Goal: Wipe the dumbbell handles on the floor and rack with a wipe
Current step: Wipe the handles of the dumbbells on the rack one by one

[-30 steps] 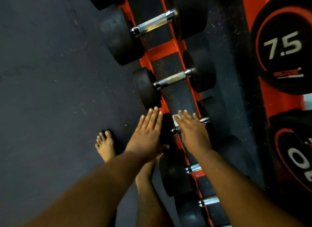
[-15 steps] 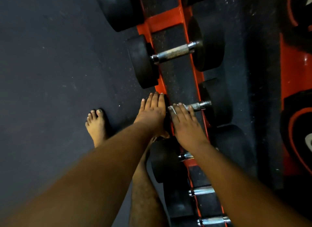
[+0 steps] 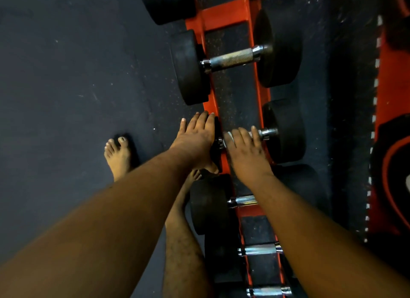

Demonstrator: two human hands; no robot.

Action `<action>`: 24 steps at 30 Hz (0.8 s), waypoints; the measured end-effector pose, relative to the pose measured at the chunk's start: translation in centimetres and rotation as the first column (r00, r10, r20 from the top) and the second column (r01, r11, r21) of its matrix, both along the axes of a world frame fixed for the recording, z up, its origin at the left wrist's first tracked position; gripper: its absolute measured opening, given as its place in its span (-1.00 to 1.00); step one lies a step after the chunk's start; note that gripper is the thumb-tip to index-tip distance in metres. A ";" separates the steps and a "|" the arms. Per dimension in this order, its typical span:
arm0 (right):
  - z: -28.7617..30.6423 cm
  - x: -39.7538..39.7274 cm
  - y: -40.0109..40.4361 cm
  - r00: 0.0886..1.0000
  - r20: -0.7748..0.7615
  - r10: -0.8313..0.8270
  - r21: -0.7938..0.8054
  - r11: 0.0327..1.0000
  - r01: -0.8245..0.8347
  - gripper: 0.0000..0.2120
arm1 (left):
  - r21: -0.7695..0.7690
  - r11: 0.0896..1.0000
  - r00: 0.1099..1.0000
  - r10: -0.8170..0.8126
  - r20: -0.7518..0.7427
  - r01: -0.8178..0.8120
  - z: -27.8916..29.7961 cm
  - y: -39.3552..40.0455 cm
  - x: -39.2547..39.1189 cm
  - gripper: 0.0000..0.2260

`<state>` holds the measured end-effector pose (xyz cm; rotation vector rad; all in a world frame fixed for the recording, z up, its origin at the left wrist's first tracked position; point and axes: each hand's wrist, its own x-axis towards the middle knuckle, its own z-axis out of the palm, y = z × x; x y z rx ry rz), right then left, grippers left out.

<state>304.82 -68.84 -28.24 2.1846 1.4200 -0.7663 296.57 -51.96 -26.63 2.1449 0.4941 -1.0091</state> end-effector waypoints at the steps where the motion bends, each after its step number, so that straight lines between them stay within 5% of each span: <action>1: -0.4 0.2 1.3 1.000 0.004 -0.029 -0.010 1.000 0.030 -0.53 | -0.007 1.000 1.000 -0.005 -0.006 0.005 -0.1 0.0 0.0 0.36; 4: -0.9 1.5 4.8 0.995 -0.050 -0.083 -0.100 0.992 0.078 -0.70 | -0.013 1.000 1.000 -0.005 -0.004 0.005 -0.2 0.0 0.0 0.37; 11: 1.7 0.0 -2.3 0.993 0.095 -0.074 -0.062 0.995 0.080 -0.28 | -0.024 1.000 1.000 0.011 0.020 -0.011 0.1 0.2 -0.2 0.35; 15: -0.5 2.4 2.3 0.986 0.073 -0.153 -0.092 0.983 0.159 -0.67 | -0.020 1.000 1.000 0.003 0.031 -0.002 -0.1 0.2 -0.2 0.36; 17: -0.7 3.1 3.2 0.982 0.063 -0.180 -0.110 0.976 0.186 -0.71 | -0.019 1.000 0.999 0.003 0.033 -0.002 0.0 0.2 -0.2 0.36; 22: 2.0 -0.6 -1.6 0.964 0.183 -0.194 -0.019 0.979 0.201 -0.32 | -0.040 0.999 0.999 0.015 0.031 -0.014 0.1 0.2 -0.2 0.34; 24: 1.5 -1.0 -0.9 0.956 0.164 -0.244 0.009 0.969 0.246 -0.32 | -0.032 0.999 0.999 0.016 0.033 -0.015 0.0 0.3 -0.3 0.35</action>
